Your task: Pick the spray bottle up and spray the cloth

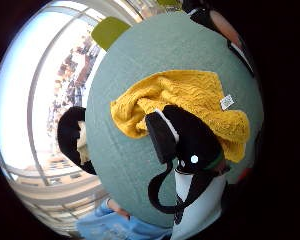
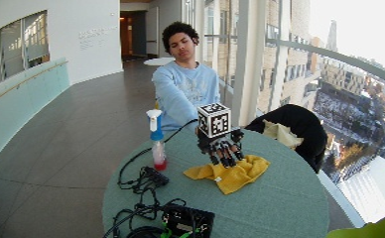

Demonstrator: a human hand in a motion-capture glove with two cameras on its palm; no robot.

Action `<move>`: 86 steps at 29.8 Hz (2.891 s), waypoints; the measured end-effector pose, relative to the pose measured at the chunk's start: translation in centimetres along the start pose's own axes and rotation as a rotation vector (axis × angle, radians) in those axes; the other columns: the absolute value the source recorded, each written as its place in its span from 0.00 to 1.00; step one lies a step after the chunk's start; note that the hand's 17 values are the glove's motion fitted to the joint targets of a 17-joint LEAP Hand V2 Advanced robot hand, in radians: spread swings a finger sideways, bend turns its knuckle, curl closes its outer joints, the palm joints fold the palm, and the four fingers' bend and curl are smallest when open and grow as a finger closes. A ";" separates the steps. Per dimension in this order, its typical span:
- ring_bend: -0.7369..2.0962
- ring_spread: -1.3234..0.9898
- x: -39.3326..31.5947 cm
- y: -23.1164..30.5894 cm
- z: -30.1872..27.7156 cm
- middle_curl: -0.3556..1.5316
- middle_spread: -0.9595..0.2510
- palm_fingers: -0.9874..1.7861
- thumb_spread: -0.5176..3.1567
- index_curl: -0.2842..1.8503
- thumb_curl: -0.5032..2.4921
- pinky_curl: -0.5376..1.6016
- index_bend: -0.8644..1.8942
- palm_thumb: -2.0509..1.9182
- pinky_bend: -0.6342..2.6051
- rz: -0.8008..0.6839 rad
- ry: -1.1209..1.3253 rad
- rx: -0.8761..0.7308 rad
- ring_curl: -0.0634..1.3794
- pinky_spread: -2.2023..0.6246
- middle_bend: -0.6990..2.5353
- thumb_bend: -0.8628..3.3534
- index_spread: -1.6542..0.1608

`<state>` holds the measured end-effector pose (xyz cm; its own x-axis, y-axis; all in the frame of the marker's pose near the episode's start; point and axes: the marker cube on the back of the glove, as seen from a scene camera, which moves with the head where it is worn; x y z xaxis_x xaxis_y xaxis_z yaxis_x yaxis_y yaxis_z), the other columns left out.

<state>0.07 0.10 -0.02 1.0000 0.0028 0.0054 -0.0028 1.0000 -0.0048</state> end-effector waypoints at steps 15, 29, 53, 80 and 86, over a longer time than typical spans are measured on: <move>0.35 0.57 0.5 0.9 -0.4 0.30 0.76 0.54 0.42 0.24 0.21 0.34 0.37 0.63 0.28 -0.032 -0.027 -0.002 0.16 0.85 0.31 0.26 0.71; 0.34 0.58 -2.4 9.4 -2.8 0.34 0.76 0.54 0.45 0.25 0.23 0.37 0.37 0.64 0.28 -0.210 -0.095 0.052 0.19 0.86 0.30 0.24 0.69; 0.33 0.58 8.3 30.1 -4.2 0.37 0.76 0.53 0.46 0.27 0.24 0.40 0.37 0.65 0.27 -0.306 -0.420 0.197 0.21 0.86 0.29 0.21 0.69; 0.35 0.58 23.0 20.5 -0.7 0.39 0.74 0.57 0.44 0.26 0.26 0.41 0.36 0.68 0.27 0.181 -1.119 0.365 0.24 0.86 0.29 0.20 0.70; 0.35 0.57 22.2 18.0 -0.6 0.39 0.73 0.57 0.43 0.26 0.26 0.41 0.36 0.69 0.26 0.143 -1.152 0.327 0.25 0.86 0.30 0.20 0.70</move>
<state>22.19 18.20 -0.55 0.3992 -0.0504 0.9155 -0.2811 0.9437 0.1746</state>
